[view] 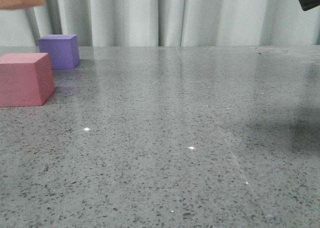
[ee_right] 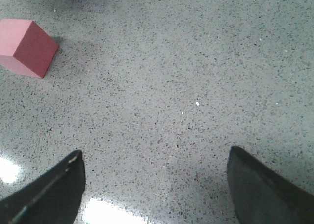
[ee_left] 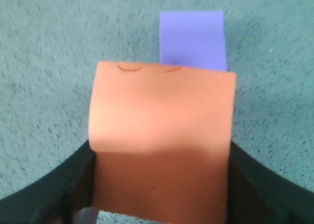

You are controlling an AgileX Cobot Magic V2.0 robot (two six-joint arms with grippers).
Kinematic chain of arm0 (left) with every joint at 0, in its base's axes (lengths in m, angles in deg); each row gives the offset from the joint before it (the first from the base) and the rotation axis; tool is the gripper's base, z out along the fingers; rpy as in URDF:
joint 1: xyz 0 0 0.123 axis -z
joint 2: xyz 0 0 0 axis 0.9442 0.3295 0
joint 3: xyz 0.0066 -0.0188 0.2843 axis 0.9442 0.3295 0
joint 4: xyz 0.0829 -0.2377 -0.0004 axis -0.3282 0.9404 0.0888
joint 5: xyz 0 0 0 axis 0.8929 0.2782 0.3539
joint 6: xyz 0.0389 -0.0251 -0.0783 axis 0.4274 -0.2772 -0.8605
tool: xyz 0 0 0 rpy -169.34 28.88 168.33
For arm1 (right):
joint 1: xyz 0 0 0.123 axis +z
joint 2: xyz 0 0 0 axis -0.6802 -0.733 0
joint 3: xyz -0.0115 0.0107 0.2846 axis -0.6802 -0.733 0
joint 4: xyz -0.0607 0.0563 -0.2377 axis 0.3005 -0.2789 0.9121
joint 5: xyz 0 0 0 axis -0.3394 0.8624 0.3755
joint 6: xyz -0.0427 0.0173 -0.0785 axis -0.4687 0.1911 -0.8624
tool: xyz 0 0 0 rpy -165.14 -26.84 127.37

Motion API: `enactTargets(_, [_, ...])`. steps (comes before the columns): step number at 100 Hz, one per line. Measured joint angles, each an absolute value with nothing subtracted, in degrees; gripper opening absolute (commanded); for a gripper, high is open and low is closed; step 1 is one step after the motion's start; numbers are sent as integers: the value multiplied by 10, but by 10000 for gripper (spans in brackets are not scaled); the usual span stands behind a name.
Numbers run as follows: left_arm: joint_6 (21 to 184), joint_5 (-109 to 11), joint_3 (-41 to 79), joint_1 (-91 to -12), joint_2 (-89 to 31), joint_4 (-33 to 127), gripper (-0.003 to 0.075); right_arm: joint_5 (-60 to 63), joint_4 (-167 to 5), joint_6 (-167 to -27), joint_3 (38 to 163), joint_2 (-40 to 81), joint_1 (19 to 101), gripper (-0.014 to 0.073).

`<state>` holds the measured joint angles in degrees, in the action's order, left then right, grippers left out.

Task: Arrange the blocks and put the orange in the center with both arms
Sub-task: 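Lift the orange cube and carry it toward the purple cube, then lower the orange cube between the purple and pink cubes, release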

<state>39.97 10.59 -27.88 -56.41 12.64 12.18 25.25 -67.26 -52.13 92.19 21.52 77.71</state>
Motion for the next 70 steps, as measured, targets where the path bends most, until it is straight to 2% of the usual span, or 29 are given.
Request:
enactTargets(42, [340, 35, -190, -563, 126, 130, 148, 252, -673, -521, 922, 215, 777, 590])
enactTargets(70, [331, 1, -184, -546, 160, 130, 148, 252, -673, -521, 922, 215, 777, 590])
